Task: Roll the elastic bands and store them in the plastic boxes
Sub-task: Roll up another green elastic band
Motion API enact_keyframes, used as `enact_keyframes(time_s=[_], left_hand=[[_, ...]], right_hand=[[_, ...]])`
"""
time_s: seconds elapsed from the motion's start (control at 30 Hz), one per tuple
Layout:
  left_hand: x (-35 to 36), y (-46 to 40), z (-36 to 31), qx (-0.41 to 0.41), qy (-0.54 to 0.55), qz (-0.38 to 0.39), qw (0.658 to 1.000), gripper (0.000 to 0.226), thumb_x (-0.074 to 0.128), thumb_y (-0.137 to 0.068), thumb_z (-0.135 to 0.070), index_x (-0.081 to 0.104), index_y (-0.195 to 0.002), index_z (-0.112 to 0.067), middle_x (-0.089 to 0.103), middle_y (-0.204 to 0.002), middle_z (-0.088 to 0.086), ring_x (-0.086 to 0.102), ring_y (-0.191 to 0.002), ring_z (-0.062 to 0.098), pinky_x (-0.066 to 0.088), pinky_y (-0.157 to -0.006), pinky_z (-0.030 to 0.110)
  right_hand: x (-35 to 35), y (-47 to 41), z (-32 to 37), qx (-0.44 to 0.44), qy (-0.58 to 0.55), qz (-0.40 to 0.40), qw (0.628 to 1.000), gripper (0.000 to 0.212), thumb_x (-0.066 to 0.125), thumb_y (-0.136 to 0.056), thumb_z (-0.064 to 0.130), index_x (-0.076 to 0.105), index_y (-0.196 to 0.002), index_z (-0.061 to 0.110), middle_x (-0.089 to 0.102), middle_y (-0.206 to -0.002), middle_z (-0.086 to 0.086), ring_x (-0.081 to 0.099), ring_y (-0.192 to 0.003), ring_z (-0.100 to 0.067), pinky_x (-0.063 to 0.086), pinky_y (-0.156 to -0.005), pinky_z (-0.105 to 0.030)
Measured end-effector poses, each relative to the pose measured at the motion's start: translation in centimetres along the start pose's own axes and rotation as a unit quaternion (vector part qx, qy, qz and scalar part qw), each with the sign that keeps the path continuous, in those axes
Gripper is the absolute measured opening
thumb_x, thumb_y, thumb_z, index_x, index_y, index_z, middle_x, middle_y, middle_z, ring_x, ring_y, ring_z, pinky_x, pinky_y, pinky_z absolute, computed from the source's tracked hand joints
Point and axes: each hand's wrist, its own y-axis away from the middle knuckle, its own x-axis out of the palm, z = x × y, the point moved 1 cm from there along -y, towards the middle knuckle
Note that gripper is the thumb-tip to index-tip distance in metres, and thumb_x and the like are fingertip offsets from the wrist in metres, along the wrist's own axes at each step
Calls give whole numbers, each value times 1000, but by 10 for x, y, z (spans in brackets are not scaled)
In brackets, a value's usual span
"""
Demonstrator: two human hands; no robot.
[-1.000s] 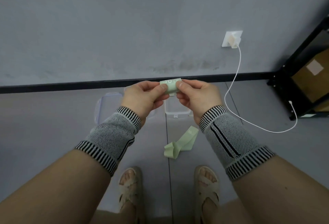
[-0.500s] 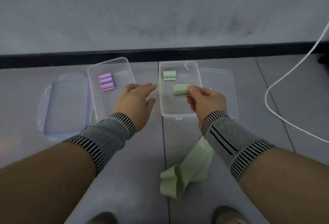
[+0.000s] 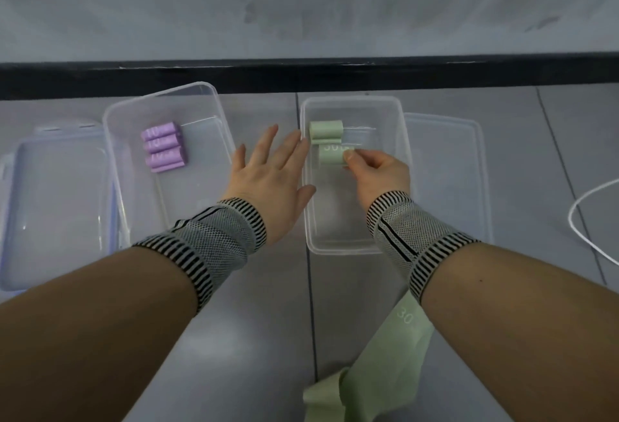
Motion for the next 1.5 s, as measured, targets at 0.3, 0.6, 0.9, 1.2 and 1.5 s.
enact_keyframes(time_s=[0.3, 0.6, 0.9, 1.2, 1.5], left_hand=[[8, -3, 4, 21, 3, -10, 1000, 71, 19, -92, -53, -8, -149, -22, -7, -158, -11, -19, -143, 19, -3, -113, 56], [8, -5, 5, 28, -16, -4, 999, 71, 16, -91, -54, -10, -149, -21, -8, -158, -11, -21, -142, 18, -4, -114, 57], [9, -5, 5, 28, -21, 4, 999, 72, 10, -89, -55, -12, -148, -22, -11, -157, -11, -22, -142, 18, -5, -114, 57], [8, -4, 4, 28, -21, 4, 999, 73, 9, -87, -55, -11, -148, -22, -10, -157, -11, -21, -142, 17, -5, -113, 57], [5, -5, 4, 30, -27, 22, 999, 70, 13, -92, -54, -12, -148, -21, -13, -157, -10, -22, -142, 17, -7, -112, 56]], right_hand=[[23, -31, -11, 0, 57, -8, 998, 17, 67, -85, 34, 69, -83, 17, 71, -79, -1, 64, -72, -13, 45, -60, -19], [27, -32, -8, -57, 175, -20, 983, 27, 58, -89, 39, 70, -96, 16, 71, -90, 0, 65, -80, -17, 50, -69, -26], [32, -31, -10, -112, 288, -21, 951, 32, 49, -93, 39, 68, -97, 14, 69, -90, -3, 61, -79, -19, 44, -65, -26], [32, -36, -16, -109, 271, -13, 956, 44, 57, -88, 45, 58, -123, 18, 66, -109, -3, 56, -106, -26, 47, -93, -41], [31, -38, -16, -134, 325, 26, 936, 43, 46, -95, 42, 45, -135, 27, 57, -119, -4, 43, -111, -25, 34, -90, -30]])
